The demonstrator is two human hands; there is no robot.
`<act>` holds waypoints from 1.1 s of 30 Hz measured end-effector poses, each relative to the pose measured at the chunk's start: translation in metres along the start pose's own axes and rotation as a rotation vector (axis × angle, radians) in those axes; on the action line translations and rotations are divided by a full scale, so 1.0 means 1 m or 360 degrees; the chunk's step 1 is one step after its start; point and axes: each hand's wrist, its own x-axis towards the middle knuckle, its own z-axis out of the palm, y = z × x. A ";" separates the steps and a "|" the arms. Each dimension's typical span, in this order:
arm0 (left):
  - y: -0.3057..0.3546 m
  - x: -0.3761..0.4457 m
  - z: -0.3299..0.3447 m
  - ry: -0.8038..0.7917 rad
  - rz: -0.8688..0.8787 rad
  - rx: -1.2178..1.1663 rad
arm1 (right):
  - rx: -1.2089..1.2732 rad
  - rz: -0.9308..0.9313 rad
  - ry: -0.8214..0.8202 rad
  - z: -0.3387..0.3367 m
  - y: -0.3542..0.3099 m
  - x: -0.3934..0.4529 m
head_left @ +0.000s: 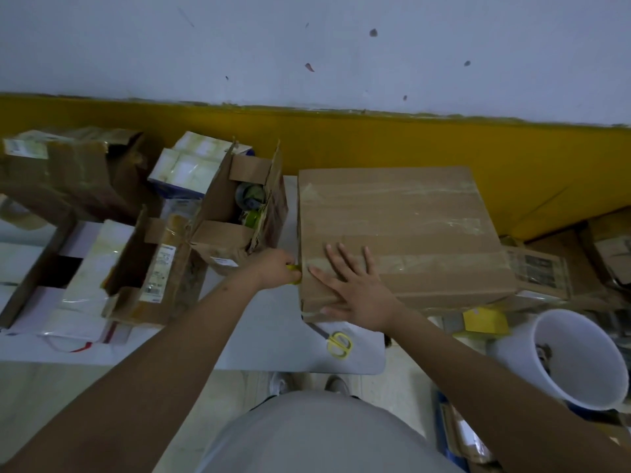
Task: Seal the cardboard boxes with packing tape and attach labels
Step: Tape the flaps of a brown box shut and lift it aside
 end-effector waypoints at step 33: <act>0.141 -0.039 -0.109 0.0391 0.0114 0.0344 | 0.1542 0.2406 0.0352 0.016 0.163 -0.129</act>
